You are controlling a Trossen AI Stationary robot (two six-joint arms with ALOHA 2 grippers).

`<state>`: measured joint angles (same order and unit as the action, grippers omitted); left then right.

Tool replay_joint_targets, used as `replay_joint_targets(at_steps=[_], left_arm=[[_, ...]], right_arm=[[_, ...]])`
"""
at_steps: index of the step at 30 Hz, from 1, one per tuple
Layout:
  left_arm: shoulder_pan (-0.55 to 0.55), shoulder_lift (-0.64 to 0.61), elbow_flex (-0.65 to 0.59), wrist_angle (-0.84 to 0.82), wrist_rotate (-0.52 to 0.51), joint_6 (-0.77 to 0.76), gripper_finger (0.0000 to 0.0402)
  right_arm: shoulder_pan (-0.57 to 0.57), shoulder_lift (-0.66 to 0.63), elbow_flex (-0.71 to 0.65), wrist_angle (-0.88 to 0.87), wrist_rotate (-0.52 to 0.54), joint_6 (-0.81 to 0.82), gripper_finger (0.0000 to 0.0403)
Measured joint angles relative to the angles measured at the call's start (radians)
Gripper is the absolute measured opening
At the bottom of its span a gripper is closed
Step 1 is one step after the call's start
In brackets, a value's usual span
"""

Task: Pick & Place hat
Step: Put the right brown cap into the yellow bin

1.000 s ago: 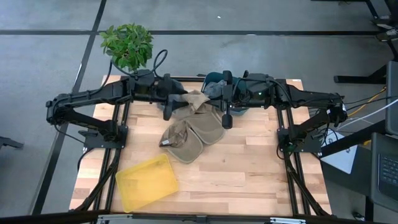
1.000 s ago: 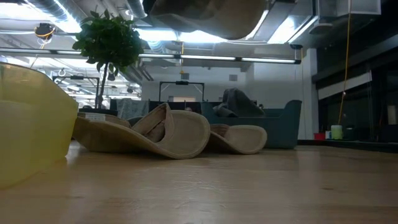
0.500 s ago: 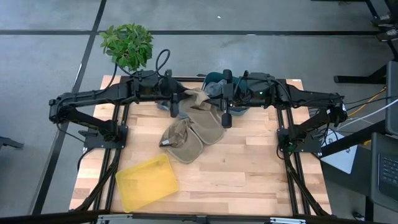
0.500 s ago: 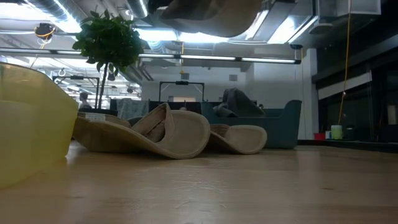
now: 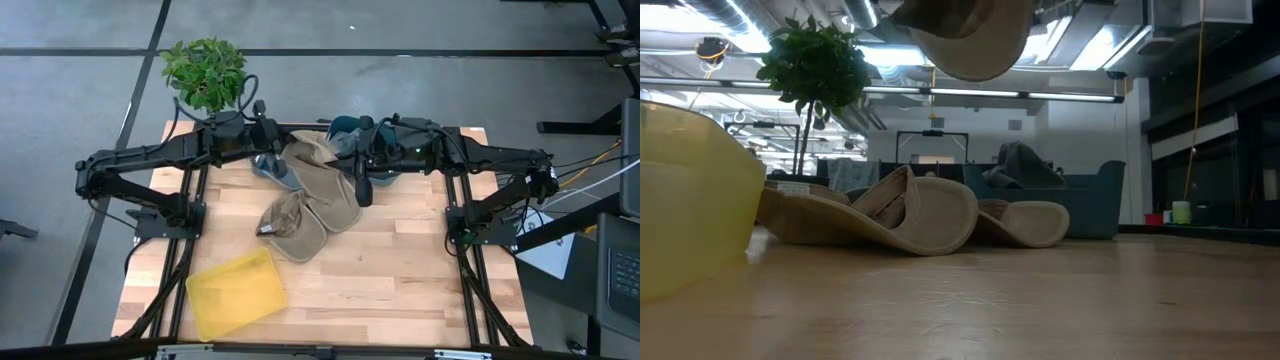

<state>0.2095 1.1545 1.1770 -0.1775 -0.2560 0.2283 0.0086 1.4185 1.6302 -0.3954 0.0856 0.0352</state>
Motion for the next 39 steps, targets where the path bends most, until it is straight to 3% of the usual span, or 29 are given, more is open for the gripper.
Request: replay_joint_targets(at_steps=[5, 13, 21, 24, 29, 39], left_arm=[[-0.025, -0.045, 0.0, -0.01, -0.037, 0.108, 0.0003], [-0.065, -0.133, 0.0, -0.125, -0.033, 0.352, 0.0003], [-0.067, -0.219, 0.0, -0.263, -0.069, 0.387, 0.0003], [-0.067, -0.237, 0.0, -0.269, -0.054, 0.37, 0.0003], [-0.067, -0.24, 0.0, -0.24, 0.091, 0.316, 0.0004], [-0.067, -0.2, 0.0, -0.128, 0.281, 0.262, 0.0003]], right_arm=[[-0.004, 0.011, 0.0, 0.001, -0.002, 0.066, 0.0063], [-0.004, 0.067, 0.0, 0.01, -0.073, 0.186, 0.0168], [-0.004, 0.095, 0.0, 0.01, -0.176, 0.16, 0.0249], [-0.004, 0.093, 0.0, 0.013, -0.158, 0.141, 0.0261], [-0.007, 0.103, 0.002, 0.065, -0.097, 0.102, 0.0264], [-0.052, 0.18, 0.002, 0.165, -0.179, 0.09, 0.0265]])
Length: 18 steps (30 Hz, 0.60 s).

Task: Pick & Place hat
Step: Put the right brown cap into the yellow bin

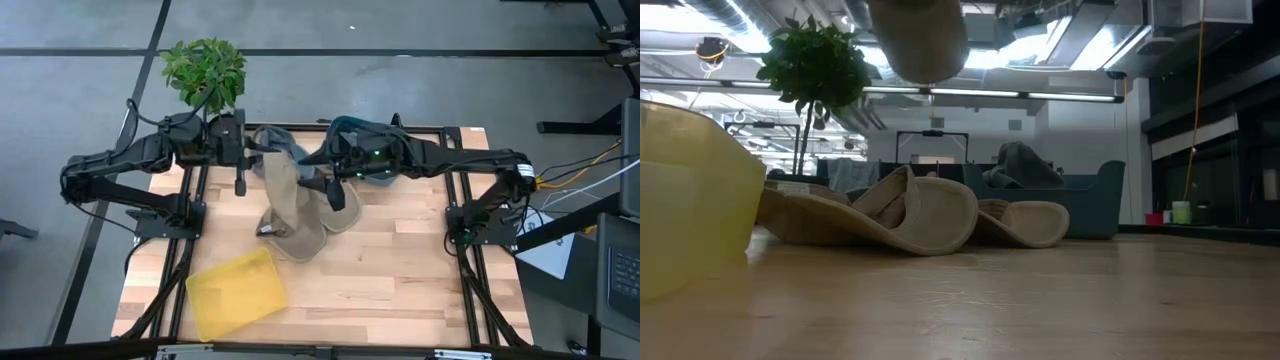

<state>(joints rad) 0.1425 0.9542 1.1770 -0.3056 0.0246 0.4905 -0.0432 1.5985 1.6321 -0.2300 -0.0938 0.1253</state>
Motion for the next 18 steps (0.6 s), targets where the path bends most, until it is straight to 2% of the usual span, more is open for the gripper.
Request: replay_joint_targets(at_steps=[5, 11, 14, 18], left_arm=[[0.0, 0.005, 0.0, 0.003, 0.057, -0.034, 0.0004], [0.0, 0.005, 0.0, 0.011, 0.057, -0.035, 0.0004], [0.0, 0.005, 0.0, 0.012, 0.057, -0.035, 0.0004], [0.0, 0.005, 0.0, 0.012, 0.056, -0.035, 0.0003]], right_arm=[[-0.014, 0.034, 0.0, 0.072, -0.025, 0.001, 0.0265], [-0.03, 0.064, 0.0, 0.114, -0.131, 0.025, 0.0258], [-0.031, 0.075, 0.0, 0.111, -0.145, 0.025, 0.0231], [-0.031, 0.078, 0.0, 0.097, -0.146, 0.019, 0.0161]])
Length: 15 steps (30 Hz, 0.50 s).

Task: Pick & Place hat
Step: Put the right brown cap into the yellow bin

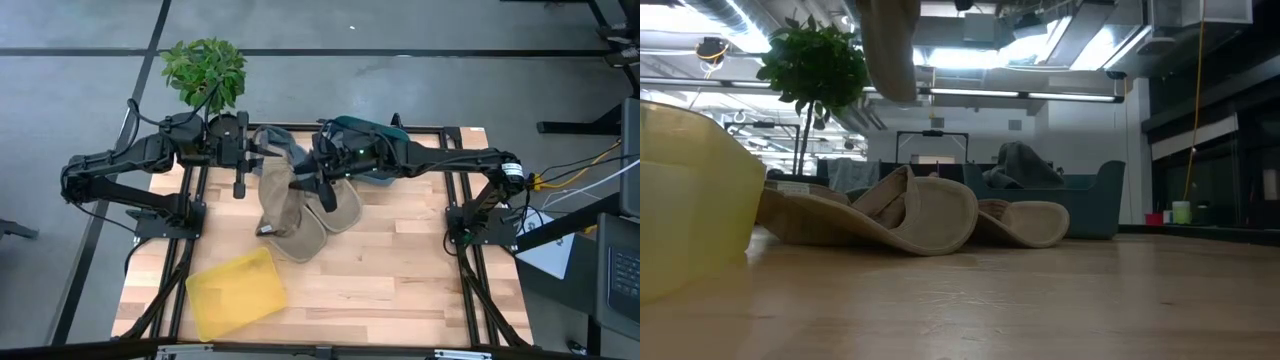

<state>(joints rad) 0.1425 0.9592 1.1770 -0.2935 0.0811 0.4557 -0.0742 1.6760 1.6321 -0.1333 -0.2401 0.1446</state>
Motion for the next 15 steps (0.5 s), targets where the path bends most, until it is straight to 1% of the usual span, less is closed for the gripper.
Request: replay_joint_targets(at_steps=[6, 7, 12, 15], left_arm=[[0.0, 0.0, 0.0, -0.008, 0.0, -0.021, 0.0008], [0.0, 0.0, 0.0, -0.014, -0.001, -0.04, 0.0008], [0.0, 0.0, 0.0, -0.084, -0.019, -0.123, 0.0009], [0.0, -0.001, 0.0, -0.162, -0.089, -0.158, 0.0022]], right_arm=[[-0.001, 0.0, 0.0, -0.015, 0.0, -0.031, 0.0026], [-0.001, 0.0, 0.0, -0.02, 0.0, -0.04, 0.0015], [-0.001, -0.001, 0.0, -0.06, 0.001, -0.045, 0.0019], [-0.002, -0.005, 0.0, -0.105, 0.003, -0.047, 0.0009]])
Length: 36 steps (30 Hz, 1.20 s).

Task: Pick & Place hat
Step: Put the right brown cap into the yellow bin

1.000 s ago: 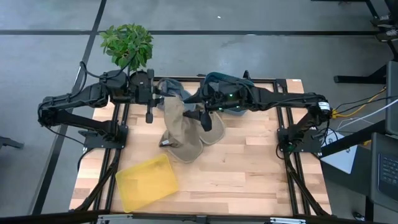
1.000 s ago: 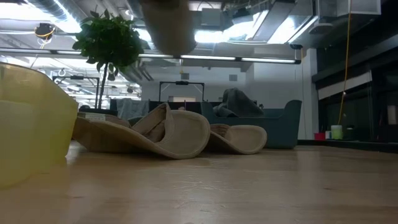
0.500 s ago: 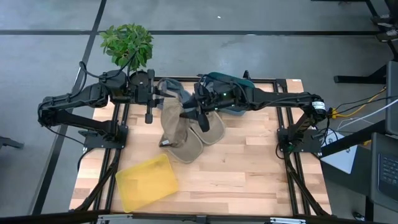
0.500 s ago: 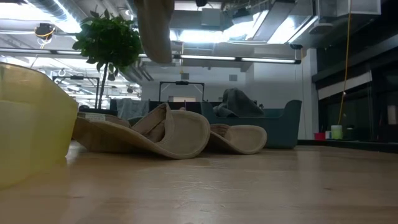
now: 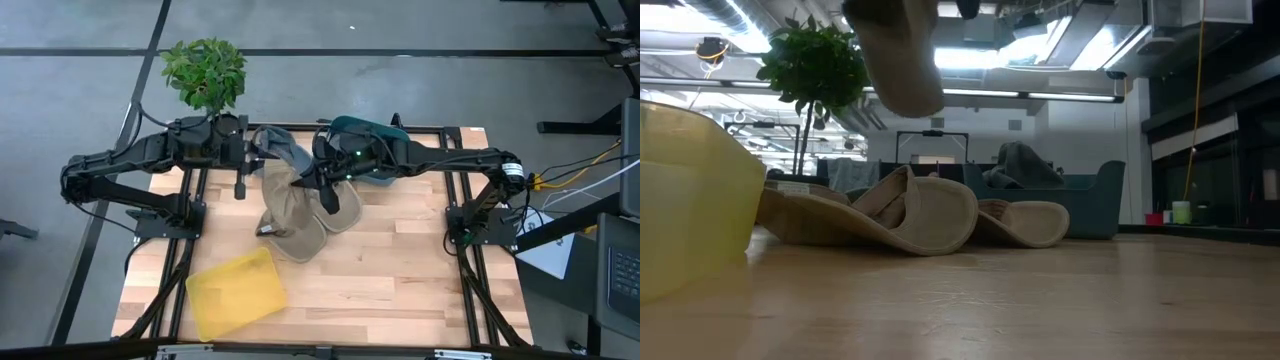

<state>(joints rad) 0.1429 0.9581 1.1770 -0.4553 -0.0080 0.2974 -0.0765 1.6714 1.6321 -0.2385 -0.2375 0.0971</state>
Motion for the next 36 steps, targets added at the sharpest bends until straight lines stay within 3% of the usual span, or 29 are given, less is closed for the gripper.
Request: replay_joint_targets(at_steps=[5, 12, 15, 19, 36], left_arm=[[0.001, -0.017, 0.0, -0.043, -0.057, -0.068, 0.0064], [0.001, -0.049, 0.0, -0.04, -0.162, -0.164, 0.0135], [0.001, -0.048, 0.0, -0.043, -0.187, -0.207, 0.0159], [0.001, -0.024, 0.0, -0.035, -0.189, -0.242, 0.0182], [-0.004, 0.142, 0.0, 0.065, -0.213, -0.198, 0.0238]], right_arm=[[-0.006, -0.01, 0.0, -0.057, 0.076, 0.004, 0.0013], [-0.008, -0.02, 0.0, -0.097, 0.419, 0.108, 0.0007], [-0.009, -0.02, 0.0, -0.097, 0.5, 0.18, 0.0009], [-0.008, -0.02, 0.0, -0.097, 0.536, 0.236, 0.0011], [-0.008, -0.02, 0.0, -0.05, 0.507, 0.238, 0.0012]])
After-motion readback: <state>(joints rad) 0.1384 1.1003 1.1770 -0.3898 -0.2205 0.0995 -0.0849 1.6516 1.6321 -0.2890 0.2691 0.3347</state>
